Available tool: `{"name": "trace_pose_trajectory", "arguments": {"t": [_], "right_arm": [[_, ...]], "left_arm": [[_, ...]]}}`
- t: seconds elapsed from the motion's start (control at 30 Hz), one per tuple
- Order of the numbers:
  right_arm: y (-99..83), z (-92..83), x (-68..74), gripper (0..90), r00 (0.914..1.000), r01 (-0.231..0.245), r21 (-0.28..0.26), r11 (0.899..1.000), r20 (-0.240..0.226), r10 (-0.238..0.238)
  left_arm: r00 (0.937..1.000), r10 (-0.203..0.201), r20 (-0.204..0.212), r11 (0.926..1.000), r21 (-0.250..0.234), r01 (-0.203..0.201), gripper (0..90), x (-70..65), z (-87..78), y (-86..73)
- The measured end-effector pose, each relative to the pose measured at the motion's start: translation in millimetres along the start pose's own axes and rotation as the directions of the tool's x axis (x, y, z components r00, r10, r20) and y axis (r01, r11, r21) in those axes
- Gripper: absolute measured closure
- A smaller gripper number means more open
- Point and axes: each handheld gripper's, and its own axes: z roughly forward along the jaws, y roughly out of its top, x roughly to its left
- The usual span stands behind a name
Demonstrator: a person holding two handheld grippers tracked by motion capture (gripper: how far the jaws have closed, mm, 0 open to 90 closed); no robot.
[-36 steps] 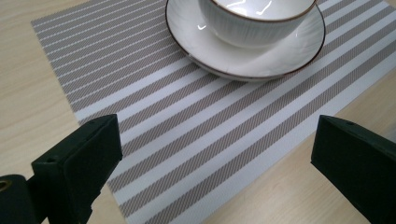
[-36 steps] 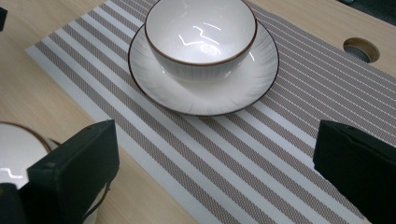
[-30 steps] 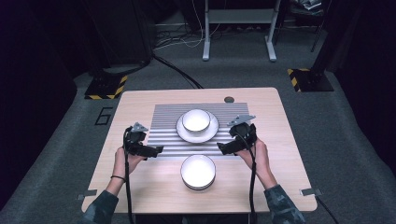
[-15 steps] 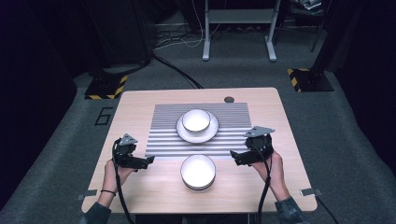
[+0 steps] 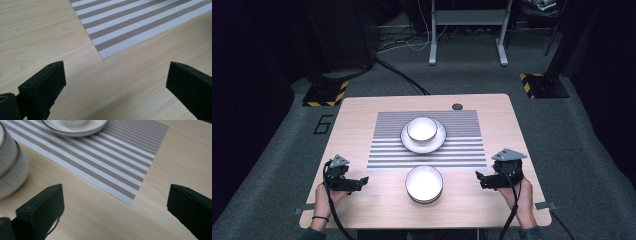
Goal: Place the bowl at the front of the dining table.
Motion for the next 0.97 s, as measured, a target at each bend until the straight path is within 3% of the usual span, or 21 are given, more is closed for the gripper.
{"name": "trace_pose_trajectory", "arguments": {"t": [0.13,0.23,0.4,0.6,0.8,0.97], "right_arm": [[-18.5,3.6,-11.4,0.7,0.9990,-0.041,0.014,0.999,0.018,0.041],[-32.0,10.0,-19.6,0.7,0.9965,-0.056,0.035,0.998,0.065,0.053],[-58.7,25.7,-31.5,1.2,0.9921,-0.106,0.072,0.992,0.074,0.101],[-81.0,43.2,-35.8,1.7,0.9917,-0.123,0.107,0.987,0.053,0.118],[-86.6,45.0,-38.8,1.0,0.9953,-0.096,0.054,0.994,0.011,0.096],[-86.6,45.3,-39.2,0.5,0.9966,-0.081,0.054,0.995,-0.008,0.082]], "left_arm": [[0.9997,-0.020,-0.015,0.9997,0.016,0.020,2.2,3.7,3.8,-10.1],[0.9993,-0.020,-0.030,0.9992,0.033,0.021,2.2,5.8,7.9,-18.0],[0.9983,-0.045,-0.036,0.9984,0.033,0.046,1.9,6.9,17.6,-29.8],[0.9940,-0.013,-0.109,0.9998,-0.015,0.011,3.3,3.4,25.5,-33.2],[0.9944,-0.009,-0.105,0.9992,-0.040,0.005,2.4,5.7,28.9,-32.9],[0.9948,-0.004,-0.102,0.9992,-0.039,0.000,2.4,6.9,29.9,-31.6]]}}
